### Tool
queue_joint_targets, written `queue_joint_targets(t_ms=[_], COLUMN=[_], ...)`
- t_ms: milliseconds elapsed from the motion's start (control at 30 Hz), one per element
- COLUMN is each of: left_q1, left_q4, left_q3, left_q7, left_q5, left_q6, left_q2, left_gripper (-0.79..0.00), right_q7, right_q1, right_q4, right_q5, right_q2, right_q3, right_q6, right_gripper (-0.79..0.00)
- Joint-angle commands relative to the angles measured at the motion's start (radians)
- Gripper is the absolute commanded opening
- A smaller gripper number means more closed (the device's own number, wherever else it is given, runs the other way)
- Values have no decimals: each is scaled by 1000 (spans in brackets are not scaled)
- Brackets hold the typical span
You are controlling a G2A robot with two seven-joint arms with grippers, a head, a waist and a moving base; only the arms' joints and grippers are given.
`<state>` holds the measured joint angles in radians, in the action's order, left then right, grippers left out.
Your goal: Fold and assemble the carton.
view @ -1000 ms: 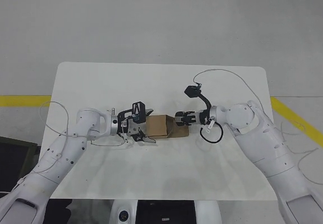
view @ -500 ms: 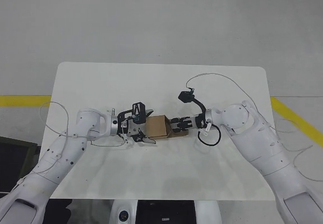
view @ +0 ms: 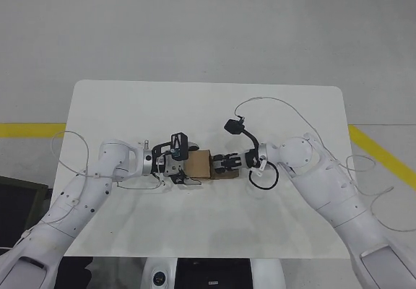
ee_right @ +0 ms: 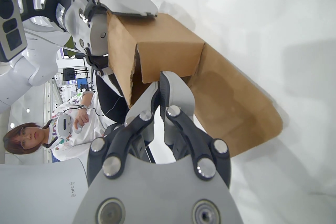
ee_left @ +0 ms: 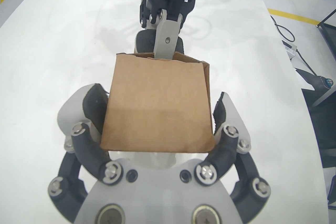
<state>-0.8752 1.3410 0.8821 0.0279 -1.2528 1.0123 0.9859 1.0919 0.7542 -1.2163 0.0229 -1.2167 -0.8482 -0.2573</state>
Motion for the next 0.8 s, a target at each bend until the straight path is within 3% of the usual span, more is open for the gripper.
queue_joint_targets(t_ms=[0, 767], left_q1=[1, -5], left_q4=[0, 1], left_q3=[-1, 6], left_q7=[0, 5], left_q5=[-2, -17], left_q6=[0, 0], left_q2=[-1, 0], left_gripper=[0, 0], right_q7=[4, -34], right_q1=[-7, -63], right_q4=[15, 131], right_q5=[-14, -81], right_q2=[-6, -65], right_q3=[13, 102], right_q6=[-4, -55], right_gripper=[-785, -785])
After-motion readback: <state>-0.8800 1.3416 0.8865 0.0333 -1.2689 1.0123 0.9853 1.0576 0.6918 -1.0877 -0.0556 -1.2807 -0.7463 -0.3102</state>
